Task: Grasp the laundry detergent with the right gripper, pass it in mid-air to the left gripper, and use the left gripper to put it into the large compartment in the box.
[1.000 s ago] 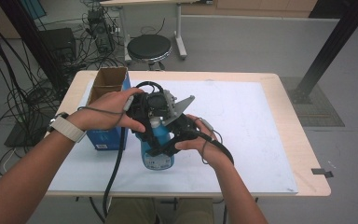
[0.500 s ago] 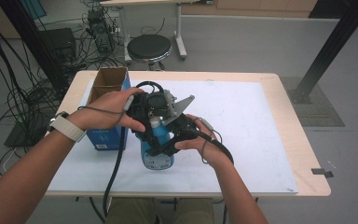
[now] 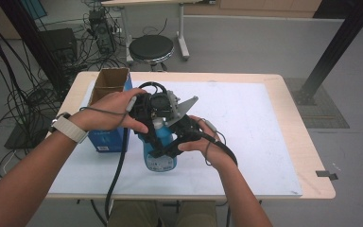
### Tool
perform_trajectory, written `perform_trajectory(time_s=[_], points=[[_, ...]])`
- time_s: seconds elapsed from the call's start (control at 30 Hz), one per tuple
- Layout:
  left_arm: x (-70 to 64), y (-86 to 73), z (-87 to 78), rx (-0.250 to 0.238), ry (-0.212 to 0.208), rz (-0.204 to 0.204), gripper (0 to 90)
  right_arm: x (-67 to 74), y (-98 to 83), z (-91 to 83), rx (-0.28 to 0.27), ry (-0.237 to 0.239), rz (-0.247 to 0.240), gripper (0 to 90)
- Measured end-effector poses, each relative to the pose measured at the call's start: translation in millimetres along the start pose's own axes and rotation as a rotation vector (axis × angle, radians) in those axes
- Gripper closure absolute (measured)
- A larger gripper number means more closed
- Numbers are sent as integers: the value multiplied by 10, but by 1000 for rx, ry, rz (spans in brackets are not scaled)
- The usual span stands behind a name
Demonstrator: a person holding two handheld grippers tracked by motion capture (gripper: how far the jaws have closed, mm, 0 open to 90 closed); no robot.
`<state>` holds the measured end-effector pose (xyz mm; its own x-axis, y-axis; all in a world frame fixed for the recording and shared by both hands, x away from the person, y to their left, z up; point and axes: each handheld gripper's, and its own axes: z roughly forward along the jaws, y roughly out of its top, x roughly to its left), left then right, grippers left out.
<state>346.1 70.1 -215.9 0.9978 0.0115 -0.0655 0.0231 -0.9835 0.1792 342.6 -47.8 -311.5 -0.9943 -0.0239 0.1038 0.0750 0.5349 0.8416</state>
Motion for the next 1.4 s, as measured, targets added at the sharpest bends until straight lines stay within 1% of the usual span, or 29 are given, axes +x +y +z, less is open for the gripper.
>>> perform_trajectory(time_s=[0.23,0.4,0.57,0.6,0.63,0.67,0.7,0.73,0.77,0.8,0.87,0.9,1.03,1.1,1.17,1.2,1.23,1.3,1.33,1.4], points=[[-2,-4,-5,-3,0,1,374,-3,-5,-1,-5,4,-10,427],[-11,1,-5,2,7,3,374,-6,-11,0,-10,4,-14,426],[-23,6,-13,-2,13,7,374,-3,0,-5,-6,2,-22,420],[-23,6,-14,0,15,7,375,-2,2,-4,-6,3,-26,405],[-23,6,-15,4,17,8,375,-1,1,-11,-9,7,-17,344],[-17,2,-23,7,21,9,374,-4,-4,-21,-16,7,2,291],[-12,-4,-29,3,21,7,374,0,-17,-53,-9,12,41,244],[-13,-10,-35,1,23,-2,375,-7,-35,-89,5,-2,51,204],[-10,-17,-43,1,26,-6,374,-8,-51,-121,13,-12,76,153],[-9,-20,-49,2,30,-9,374,-2,-81,-179,26,-9,112,132],[-7,-27,-57,3,33,-18,374,11,-130,-282,54,-21,115,135],[-5,-31,-58,0,35,-26,374,21,-150,-337,64,-35,125,128],[8,-49,-73,8,51,-52,374,30,-242,-537,150,-83,167,115],[20,-59,-85,7,60,-77,373,31,-292,-646,200,-125,192,114],[33,-64,-98,4,70,-103,374,21,-337,-757,268,-155,212,114],[53,-68,-108,4,76,-126,374,15,-355,-801,305,-171,217,114],[59,-69,-116,6,82,-137,373,5,-377,-854,344,-173,232,114],[59,-63,-132,10,102,-165,373,-2,-398,-913,388,-192,242,114],[64,-58,-143,13,110,-179,373,-10,-420,-956,433,-202,256,114],[80,-52,-171,13,118,-206,373,-36,-462,-1020,503,-230,259,114]])
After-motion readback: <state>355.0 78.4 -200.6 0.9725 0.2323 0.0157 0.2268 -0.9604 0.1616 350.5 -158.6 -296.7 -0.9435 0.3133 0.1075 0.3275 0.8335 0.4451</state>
